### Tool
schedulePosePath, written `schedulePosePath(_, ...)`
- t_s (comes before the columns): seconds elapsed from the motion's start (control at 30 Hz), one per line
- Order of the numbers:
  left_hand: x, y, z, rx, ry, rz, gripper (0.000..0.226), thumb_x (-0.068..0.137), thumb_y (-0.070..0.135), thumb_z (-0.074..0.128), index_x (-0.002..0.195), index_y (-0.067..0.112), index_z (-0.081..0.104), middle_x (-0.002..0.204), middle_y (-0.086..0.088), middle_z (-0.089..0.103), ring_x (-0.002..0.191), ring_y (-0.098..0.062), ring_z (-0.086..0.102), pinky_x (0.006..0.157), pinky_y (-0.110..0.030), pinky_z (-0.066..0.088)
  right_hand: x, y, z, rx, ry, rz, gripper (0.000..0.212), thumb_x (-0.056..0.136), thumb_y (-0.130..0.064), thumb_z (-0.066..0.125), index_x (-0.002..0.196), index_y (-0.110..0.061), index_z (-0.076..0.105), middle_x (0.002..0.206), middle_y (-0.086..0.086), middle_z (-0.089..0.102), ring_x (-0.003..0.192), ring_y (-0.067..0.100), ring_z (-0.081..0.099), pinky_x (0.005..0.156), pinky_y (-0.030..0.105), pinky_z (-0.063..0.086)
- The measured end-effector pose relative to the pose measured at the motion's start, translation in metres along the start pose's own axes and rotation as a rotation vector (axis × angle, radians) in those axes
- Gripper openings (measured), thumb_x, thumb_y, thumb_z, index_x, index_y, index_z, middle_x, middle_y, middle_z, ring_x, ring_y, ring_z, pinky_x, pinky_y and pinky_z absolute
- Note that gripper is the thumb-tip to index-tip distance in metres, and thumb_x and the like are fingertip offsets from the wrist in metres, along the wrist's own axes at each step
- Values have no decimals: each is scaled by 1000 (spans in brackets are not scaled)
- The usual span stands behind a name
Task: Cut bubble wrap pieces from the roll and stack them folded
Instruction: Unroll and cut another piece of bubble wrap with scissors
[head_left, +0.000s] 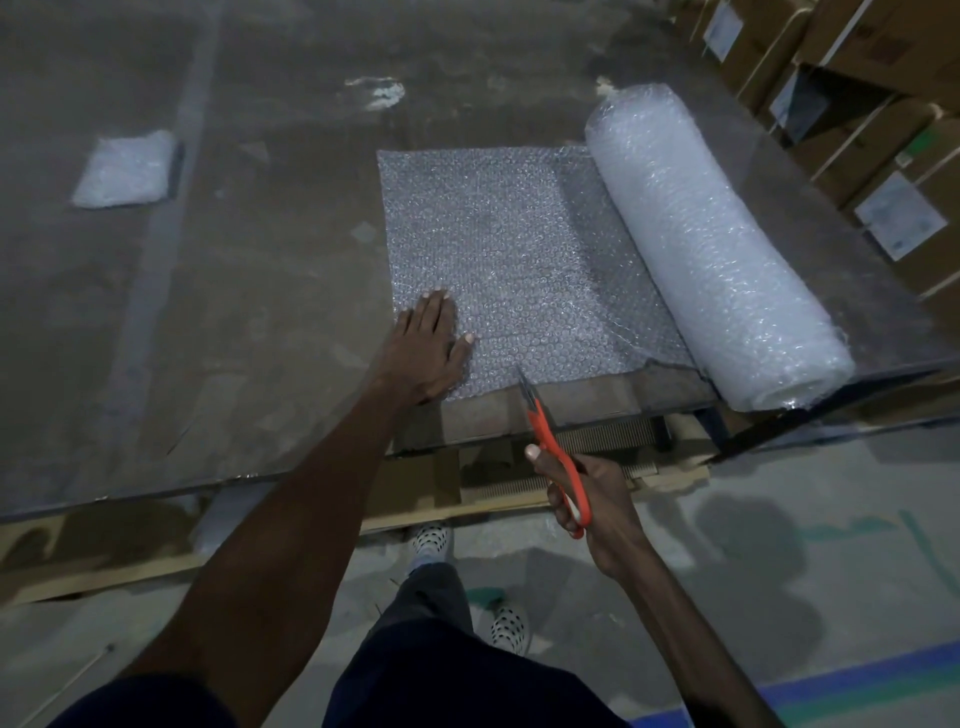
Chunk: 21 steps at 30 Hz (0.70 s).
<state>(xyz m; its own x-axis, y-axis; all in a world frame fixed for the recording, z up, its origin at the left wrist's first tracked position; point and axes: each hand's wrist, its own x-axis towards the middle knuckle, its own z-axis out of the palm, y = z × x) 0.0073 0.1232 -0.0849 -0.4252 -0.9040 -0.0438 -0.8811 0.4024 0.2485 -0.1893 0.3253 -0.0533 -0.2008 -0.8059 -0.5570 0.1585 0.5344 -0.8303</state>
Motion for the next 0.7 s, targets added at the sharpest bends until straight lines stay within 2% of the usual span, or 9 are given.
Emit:
schedulePosePath(0.07,0,0,0,-5,-4,-7,68,107,47,23,158,4,12,167,-15,6,154,-29,3,124,-46,5,0,2,0,6,-6,-14,53,84,-30,83,101,17,64,55,7,53,39,12,43,38,21,33)
schedulePosePath(0.2,0,1,-1,-13,-2,-13,71,105,50,18,159,5,10,167,-14,5,154,-28,3,124,-44,3,-1,-1,3,4,0,-11,46,76,-39,85,87,2,67,56,10,53,39,13,43,39,21,33)
schedulePosePath(0.3,0,1,-1,-11,-8,-16,79,98,54,11,159,4,11,167,-14,5,154,-28,3,124,-45,3,2,-4,5,22,26,-1,61,77,-40,85,96,15,65,57,11,54,39,14,43,39,21,33)
schedulePosePath(0.4,0,0,1,-13,1,-16,77,99,54,12,159,5,11,167,-14,6,154,-28,4,124,-45,3,5,-9,7,18,29,0,66,76,-40,85,101,17,64,57,10,55,42,16,45,40,22,34)
schedulePosePath(0.53,0,-1,3,-11,5,-15,72,104,51,18,158,5,12,167,-14,7,154,-28,5,124,-45,4,9,-13,9,9,24,4,58,80,-35,85,99,16,66,58,10,54,42,15,45,39,22,35)
schedulePosePath(0.63,0,0,2,-12,3,-15,74,102,53,15,158,5,12,167,-14,7,154,-28,4,124,-45,4,9,-12,8,3,15,-2,38,79,-32,86,92,0,69,56,10,52,39,12,42,38,20,33)
schedulePosePath(0.7,0,-1,2,-7,3,-15,73,103,53,17,158,5,12,167,-14,7,154,-28,5,124,-45,4,7,-11,7,18,-7,-23,39,76,-35,86,90,-3,67,55,8,50,39,13,40,38,21,32)
